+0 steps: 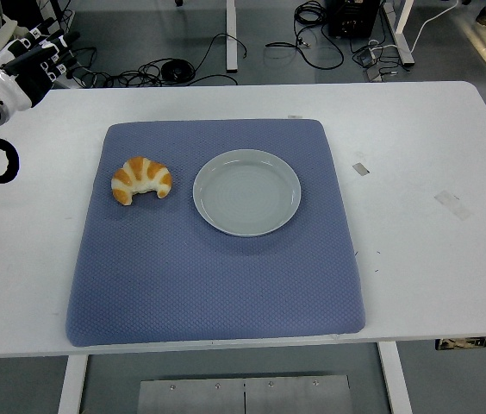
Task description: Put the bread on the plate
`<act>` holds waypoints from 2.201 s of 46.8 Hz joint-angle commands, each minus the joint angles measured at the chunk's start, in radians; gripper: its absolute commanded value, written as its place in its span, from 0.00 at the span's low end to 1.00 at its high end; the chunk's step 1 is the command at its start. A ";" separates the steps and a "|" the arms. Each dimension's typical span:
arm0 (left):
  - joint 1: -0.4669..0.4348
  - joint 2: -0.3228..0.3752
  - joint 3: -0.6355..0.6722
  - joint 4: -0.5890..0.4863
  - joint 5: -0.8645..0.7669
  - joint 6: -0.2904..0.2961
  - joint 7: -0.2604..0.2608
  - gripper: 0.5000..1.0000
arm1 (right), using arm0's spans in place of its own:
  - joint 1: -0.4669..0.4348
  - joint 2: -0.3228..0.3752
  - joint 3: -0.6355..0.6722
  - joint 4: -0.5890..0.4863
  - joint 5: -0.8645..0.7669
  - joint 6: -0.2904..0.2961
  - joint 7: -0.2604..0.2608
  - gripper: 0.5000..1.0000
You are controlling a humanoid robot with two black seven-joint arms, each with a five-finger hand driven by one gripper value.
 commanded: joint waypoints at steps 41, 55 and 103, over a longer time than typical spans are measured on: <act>0.005 0.006 -0.003 0.002 -0.011 -0.008 -0.011 0.98 | 0.000 0.000 0.000 0.000 0.000 0.000 0.000 1.00; 0.000 0.003 0.000 0.002 -0.035 0.005 -0.002 0.98 | 0.000 0.000 0.000 0.000 0.000 0.000 0.000 1.00; -0.055 0.006 0.132 -0.002 -0.021 0.014 0.000 0.98 | 0.000 0.000 0.000 0.000 0.000 0.000 0.000 1.00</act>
